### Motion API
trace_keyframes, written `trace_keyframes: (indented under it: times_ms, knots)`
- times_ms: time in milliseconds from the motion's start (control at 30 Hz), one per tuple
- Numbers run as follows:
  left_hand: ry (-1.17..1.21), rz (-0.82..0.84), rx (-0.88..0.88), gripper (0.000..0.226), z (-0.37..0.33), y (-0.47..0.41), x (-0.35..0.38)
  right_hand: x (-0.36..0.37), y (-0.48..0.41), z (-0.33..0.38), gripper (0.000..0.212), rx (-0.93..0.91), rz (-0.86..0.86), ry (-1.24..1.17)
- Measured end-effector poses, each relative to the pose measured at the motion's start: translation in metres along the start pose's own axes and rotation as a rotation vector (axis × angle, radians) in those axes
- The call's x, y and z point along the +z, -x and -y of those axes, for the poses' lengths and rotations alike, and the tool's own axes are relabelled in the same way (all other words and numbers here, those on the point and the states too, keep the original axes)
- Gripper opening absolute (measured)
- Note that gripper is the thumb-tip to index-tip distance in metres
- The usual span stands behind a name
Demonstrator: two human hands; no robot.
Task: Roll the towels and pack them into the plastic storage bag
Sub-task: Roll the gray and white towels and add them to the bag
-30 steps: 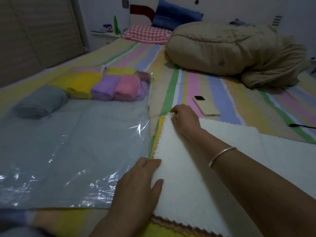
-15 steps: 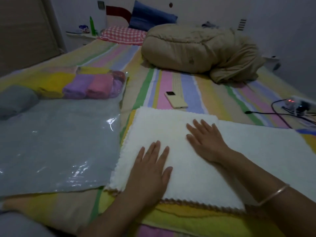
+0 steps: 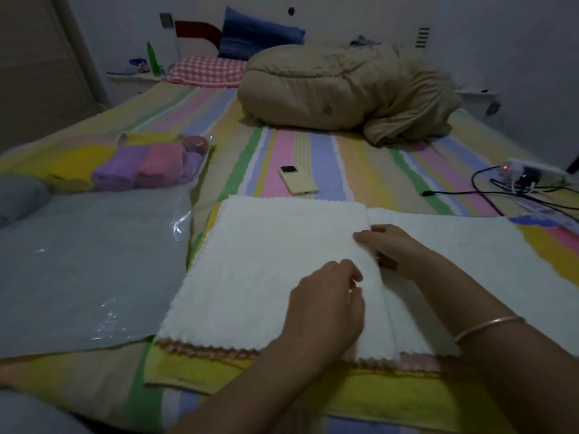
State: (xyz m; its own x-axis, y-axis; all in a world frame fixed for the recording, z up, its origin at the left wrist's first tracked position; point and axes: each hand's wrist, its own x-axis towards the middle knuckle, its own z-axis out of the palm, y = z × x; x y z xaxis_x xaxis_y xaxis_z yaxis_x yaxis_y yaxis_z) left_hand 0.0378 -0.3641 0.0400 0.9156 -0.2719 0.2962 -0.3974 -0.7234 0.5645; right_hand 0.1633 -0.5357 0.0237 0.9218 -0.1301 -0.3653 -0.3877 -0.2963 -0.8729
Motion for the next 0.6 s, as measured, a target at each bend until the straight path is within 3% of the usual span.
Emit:
trace_keyframes:
  times_ms: [100, 200, 267, 400, 467, 600]
  knots:
    - [-0.209, 0.184, -0.176, 0.055, -0.021, -0.023, 0.013, -0.002, 0.002, 0.005, 0.042, 0.027, 0.060, -0.021]
    - [-0.370, 0.353, -0.256, 0.081, -0.033, -0.035, 0.023, -0.001, -0.001, 0.008, 0.069, 0.024, 0.028, -0.080]
    - [-0.446, 0.418, -0.255, 0.077, -0.038, -0.037, 0.025, 0.002, -0.002, 0.010, 0.071, -0.040, 0.012, -0.061]
    - [-0.420, 0.461, -0.276, 0.041, -0.044, -0.037, 0.019, 0.009, -0.001, 0.013, 0.045, -0.179, 0.068, 0.043]
    - [-0.343, 0.418, -0.284, 0.018, -0.041, -0.034, 0.009, 0.011, -0.003, 0.017, 0.043, -0.241, 0.010, 0.086]
    - [-0.160, 0.266, -0.319, 0.012, -0.023, -0.023, -0.023, 0.021, -0.008, 0.038, 0.043, -0.349, -0.097, 0.168]
